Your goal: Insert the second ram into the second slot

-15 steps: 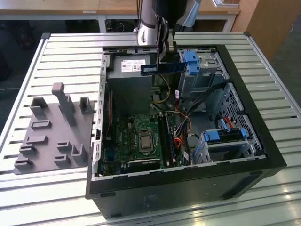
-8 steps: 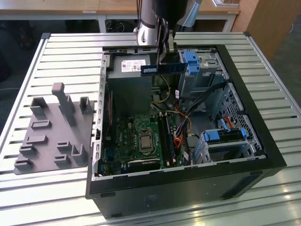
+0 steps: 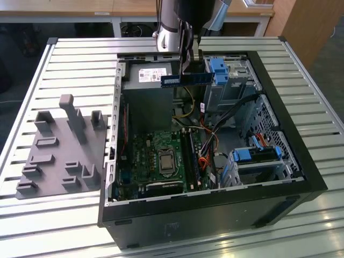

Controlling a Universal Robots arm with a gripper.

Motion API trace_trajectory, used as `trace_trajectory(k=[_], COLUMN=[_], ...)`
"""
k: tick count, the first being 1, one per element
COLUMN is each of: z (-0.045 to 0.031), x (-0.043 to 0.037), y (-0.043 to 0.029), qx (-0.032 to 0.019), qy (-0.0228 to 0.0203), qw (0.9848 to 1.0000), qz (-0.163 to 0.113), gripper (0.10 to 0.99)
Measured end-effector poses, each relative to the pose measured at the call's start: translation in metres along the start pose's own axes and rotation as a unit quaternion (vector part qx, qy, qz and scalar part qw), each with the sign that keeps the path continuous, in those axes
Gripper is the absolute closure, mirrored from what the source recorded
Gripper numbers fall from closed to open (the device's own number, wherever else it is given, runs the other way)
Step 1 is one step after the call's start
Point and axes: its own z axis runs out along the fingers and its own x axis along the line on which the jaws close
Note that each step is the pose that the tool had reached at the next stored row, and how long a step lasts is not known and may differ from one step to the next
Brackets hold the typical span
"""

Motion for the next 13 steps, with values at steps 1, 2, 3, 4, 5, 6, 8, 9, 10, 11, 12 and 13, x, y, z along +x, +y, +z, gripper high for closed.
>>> trace_trajectory(k=[1, 2, 3, 4, 5, 6, 8, 9, 10, 11, 12, 13], z=[0.0000, 0.0000, 0.0000, 0.0000, 0.0000, 0.0000, 0.0000, 0.0000, 0.0000, 0.0000, 0.0000, 0.0000], x=[0.0000, 0.0000, 0.0000, 0.0000, 0.0000, 0.0000, 0.0000, 0.0000, 0.0000, 0.0000, 0.0000, 0.0000], y=[0.0000, 0.0000, 0.0000, 0.0000, 0.0000, 0.0000, 0.0000, 0.0000, 0.0000, 0.0000, 0.0000, 0.0000], qx=[0.0000, 0.0000, 0.0000, 0.0000, 0.0000, 0.0000, 0.0000, 0.0000, 0.0000, 0.0001, 0.0001, 0.0000], qy=[0.0000, 0.0000, 0.0000, -0.0001, 0.0000, -0.0001, -0.0001, -0.0001, -0.0001, -0.0001, -0.0001, -0.0001], qw=[1.0000, 1.0000, 1.0000, 1.0000, 1.0000, 1.0000, 1.0000, 1.0000, 1.0000, 1.0000, 1.0000, 1.0000], qz=[0.000, 0.000, 0.001, 0.001, 0.001, 0.002, 0.002, 0.002, 0.003, 0.003, 0.003, 0.003], gripper=[0.949, 0.949, 0.949, 0.949, 0.949, 0.949, 0.949, 0.949, 0.949, 0.949, 0.949, 0.949])
